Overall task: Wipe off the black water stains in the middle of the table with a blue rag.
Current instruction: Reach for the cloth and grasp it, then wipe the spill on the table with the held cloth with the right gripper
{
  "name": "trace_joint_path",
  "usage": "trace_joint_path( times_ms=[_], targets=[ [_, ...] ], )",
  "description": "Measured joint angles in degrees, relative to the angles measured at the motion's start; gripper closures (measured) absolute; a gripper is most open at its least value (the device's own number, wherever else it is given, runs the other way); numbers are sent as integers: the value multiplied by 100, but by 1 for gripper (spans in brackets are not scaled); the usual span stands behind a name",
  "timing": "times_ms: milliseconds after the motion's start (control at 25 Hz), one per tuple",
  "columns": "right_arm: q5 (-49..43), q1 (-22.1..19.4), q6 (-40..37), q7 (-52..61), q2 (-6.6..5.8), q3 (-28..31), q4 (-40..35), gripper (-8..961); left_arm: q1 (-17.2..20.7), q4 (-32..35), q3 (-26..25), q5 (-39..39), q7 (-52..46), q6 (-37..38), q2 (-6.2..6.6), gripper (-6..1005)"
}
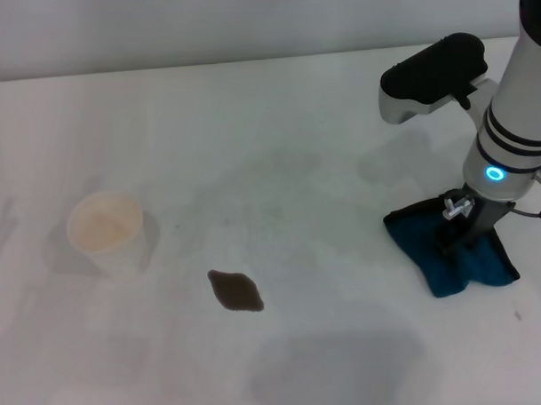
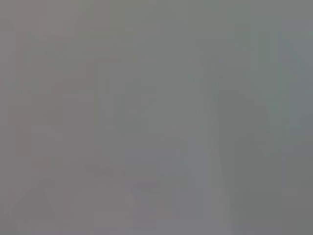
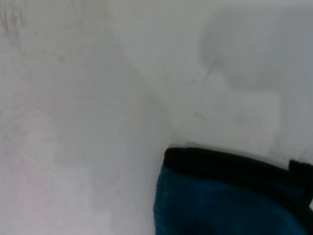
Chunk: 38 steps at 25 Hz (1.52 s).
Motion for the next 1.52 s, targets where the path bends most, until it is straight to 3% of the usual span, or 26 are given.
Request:
trace_joint_path(
  times_ms=[40,360,1040,1320,1520],
  targets=[
    [-49,3,7,10,6,-8,-17,470,2,0,0,0,1,-2,-1,120],
    [-177,76,28,68,3,-86,-42,853,47,11,0,-62,1,-7,-16,120],
    [559,491,-402,-249,45,-497,-40,869,15,49,0,-161,-3,-54,-33,119],
    [906,827,-794,-438,55,-944,102,872,39,119,15,-151,-3,-76,-44,119],
    [1320,1109,-1135,-420,59,-1617,309,873,69,315,37,-128,22,-120,-54,119]
  ],
)
